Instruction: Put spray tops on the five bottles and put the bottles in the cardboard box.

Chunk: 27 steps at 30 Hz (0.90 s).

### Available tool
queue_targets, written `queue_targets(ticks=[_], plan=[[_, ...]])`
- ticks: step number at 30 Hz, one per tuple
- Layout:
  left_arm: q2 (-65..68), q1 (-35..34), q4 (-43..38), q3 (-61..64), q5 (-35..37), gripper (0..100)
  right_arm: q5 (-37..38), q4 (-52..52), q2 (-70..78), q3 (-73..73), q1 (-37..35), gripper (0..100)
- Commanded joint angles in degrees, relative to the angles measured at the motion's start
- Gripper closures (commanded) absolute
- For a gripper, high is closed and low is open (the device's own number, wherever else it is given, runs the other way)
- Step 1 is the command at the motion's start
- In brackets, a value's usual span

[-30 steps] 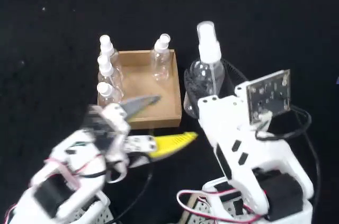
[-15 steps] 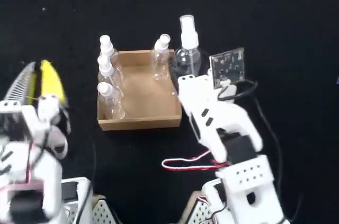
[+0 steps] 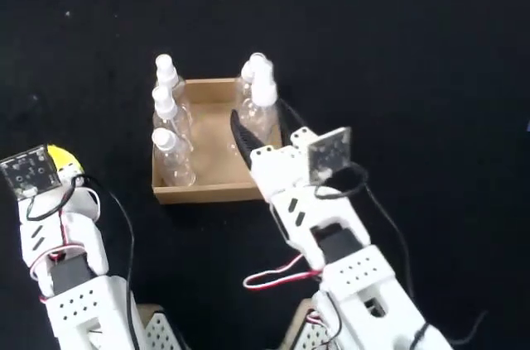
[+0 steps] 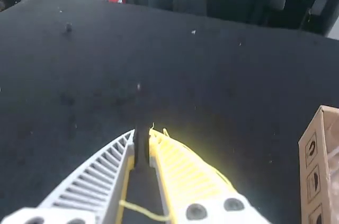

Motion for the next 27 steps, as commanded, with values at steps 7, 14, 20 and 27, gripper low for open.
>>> queue_targets(ticks=[7,14,20,27], plan=[[-0.44,1.98,-3.96,4.26,0.44,97,0.88,-6.24,22.81,-9.01,-0.79,98.8],[-0.09,2.07,-0.62,4.26,0.44,97,1.14,-17.93,32.57,-7.08,-0.70,98.8],[0.00,2.07,-0.35,4.26,0.44,97,1.14,-22.68,38.29,-6.81,0.53,98.7],[-0.09,2.07,2.02,4.26,0.44,97,3.16,-22.95,38.64,-6.73,1.05,98.3]])
